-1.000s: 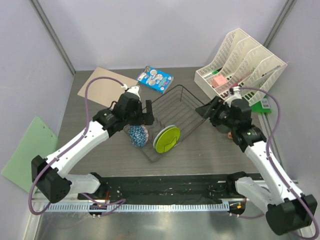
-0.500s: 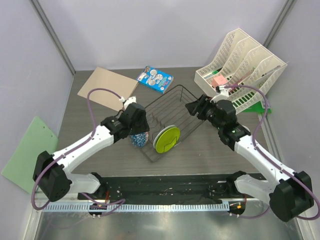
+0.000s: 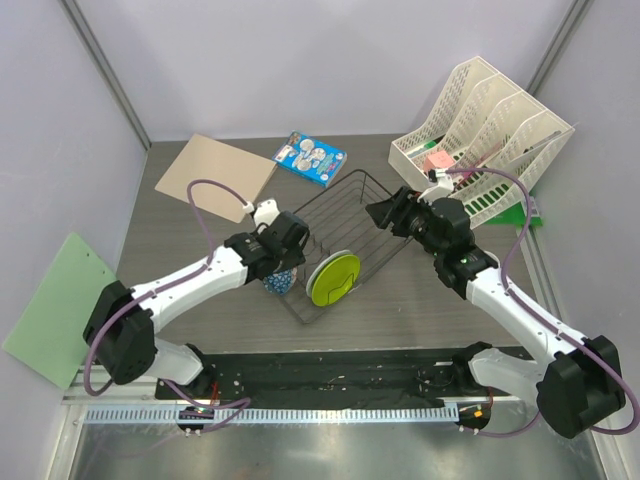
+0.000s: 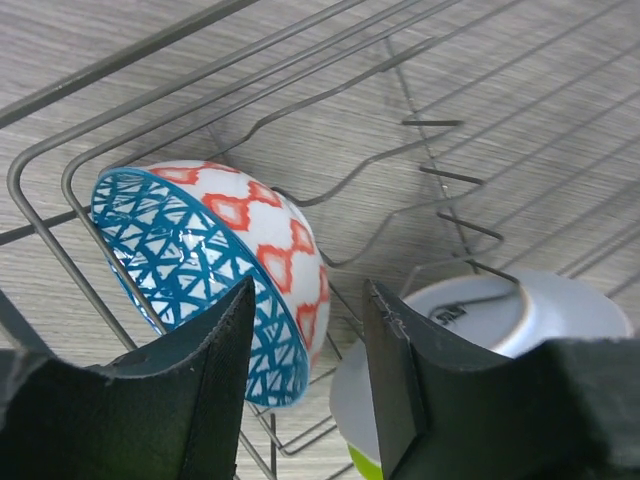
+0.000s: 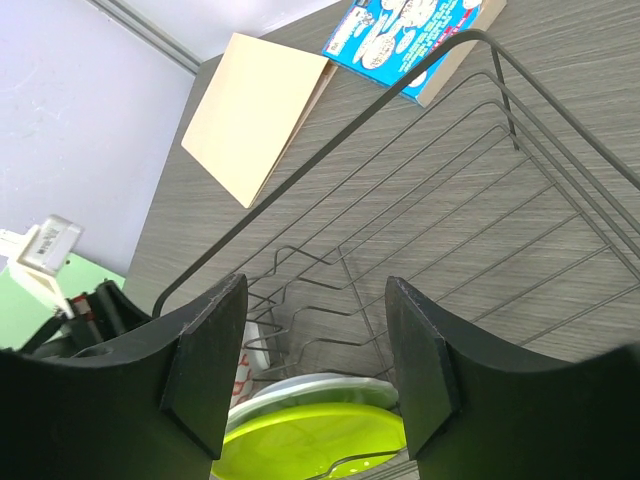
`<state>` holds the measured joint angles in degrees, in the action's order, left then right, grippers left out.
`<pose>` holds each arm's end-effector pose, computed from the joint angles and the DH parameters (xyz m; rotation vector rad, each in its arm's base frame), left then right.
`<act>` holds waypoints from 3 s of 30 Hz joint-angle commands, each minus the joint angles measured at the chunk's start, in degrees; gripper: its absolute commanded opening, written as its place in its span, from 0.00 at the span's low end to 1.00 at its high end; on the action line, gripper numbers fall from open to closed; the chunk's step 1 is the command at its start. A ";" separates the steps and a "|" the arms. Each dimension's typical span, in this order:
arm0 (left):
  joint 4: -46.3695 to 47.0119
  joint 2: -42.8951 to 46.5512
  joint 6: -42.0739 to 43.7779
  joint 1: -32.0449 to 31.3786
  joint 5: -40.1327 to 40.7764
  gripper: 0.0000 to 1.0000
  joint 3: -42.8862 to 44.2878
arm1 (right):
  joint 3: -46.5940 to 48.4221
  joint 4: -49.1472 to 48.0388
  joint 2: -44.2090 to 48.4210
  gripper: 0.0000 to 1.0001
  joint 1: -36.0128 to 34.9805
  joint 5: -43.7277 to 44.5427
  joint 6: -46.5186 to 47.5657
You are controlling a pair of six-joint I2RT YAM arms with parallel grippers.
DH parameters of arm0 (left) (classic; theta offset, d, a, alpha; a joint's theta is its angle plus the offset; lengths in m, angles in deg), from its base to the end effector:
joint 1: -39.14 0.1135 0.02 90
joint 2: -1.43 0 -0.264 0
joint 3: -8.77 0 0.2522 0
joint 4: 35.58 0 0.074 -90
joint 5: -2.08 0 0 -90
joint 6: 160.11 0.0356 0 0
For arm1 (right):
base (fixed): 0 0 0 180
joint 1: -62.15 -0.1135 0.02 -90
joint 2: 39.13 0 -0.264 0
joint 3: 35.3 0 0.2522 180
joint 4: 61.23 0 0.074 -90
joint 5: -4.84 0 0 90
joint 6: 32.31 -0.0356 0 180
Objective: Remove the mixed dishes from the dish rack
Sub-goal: Pick up the bowl from the dish rack, then place the bowl at the center of the board.
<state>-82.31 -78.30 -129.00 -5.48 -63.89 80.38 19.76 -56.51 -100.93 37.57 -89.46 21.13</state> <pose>0.2123 -0.1891 0.2506 -0.4641 2.3894 -0.2842 0.2290 0.1077 0.2948 0.1364 1.8428 0.8277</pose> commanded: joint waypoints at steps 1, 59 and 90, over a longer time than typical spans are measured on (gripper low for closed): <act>0.63 -1.92 -2.54 -0.12 3.30 0.45 1.31 | -0.34 -3.88 0.01 0.63 -0.12 -0.80 0.08; 38.24 24.52 -2.28 4.01 -11.55 0.00 -26.90 | -4.56 -1.86 -3.41 0.62 -0.12 1.92 1.58; -18.89 6.24 50.16 3.85 -13.76 0.00 24.79 | 25.93 23.18 -11.67 0.61 -0.12 -3.80 0.87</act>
<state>-88.71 -71.63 -91.71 0.88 -77.81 105.93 40.93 -38.47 -112.10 37.57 -92.17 21.17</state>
